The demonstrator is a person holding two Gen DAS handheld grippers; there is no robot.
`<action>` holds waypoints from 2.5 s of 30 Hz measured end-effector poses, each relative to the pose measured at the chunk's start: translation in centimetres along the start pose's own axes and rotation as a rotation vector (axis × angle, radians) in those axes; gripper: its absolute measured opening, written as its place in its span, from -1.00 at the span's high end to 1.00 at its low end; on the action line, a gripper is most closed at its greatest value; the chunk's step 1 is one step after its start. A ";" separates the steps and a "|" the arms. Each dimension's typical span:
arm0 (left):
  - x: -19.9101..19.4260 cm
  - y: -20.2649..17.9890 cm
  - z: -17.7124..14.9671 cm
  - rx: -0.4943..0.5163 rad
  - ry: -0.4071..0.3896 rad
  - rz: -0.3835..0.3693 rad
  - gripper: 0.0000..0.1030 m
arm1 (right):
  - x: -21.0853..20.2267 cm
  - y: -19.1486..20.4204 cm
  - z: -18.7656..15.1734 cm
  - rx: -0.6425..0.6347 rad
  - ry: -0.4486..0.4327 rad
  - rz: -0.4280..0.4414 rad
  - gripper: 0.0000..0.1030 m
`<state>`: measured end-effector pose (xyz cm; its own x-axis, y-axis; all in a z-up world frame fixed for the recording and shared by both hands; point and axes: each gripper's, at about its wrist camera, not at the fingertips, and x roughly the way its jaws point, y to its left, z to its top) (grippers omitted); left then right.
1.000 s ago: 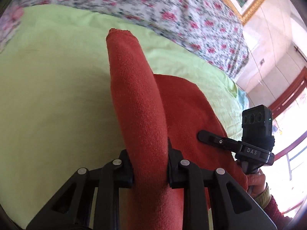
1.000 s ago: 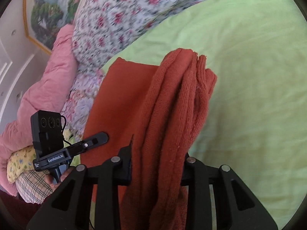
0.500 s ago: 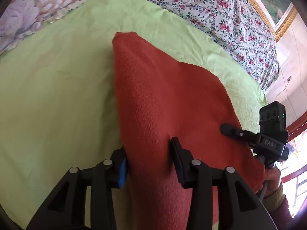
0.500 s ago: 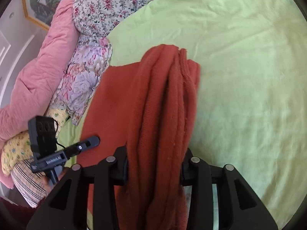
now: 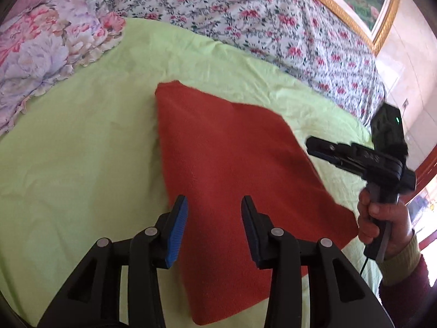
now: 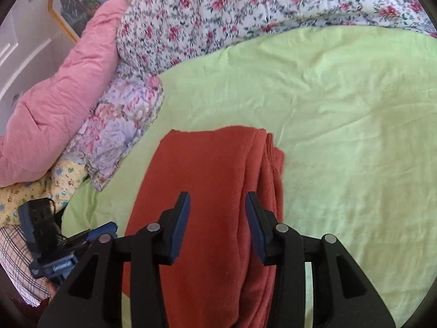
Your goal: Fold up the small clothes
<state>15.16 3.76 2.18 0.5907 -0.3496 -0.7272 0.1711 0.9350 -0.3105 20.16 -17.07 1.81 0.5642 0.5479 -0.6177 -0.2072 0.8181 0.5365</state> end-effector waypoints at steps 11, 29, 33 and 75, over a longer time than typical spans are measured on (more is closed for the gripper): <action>1.9 -0.3 0.1 0.011 0.050 -0.014 0.23 | 3.9 -2.9 1.4 0.073 0.056 0.026 0.79; -1.5 -2.0 -3.6 0.141 0.077 0.004 0.17 | -3.5 -3.9 -4.6 0.151 -0.038 0.014 0.24; -3.2 -2.0 -6.6 0.163 0.091 -0.016 0.04 | -6.3 -3.1 -9.1 0.174 -0.054 0.032 0.17; -1.8 -1.9 -9.6 0.167 -0.012 0.152 0.75 | -8.5 0.8 -8.8 0.176 -0.134 0.123 0.90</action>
<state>6.20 2.09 -1.79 0.6285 -0.2043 -0.7505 0.2074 0.9740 -0.0915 8.15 -19.54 2.43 0.6468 0.6038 -0.4660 -0.1452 0.6973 0.7020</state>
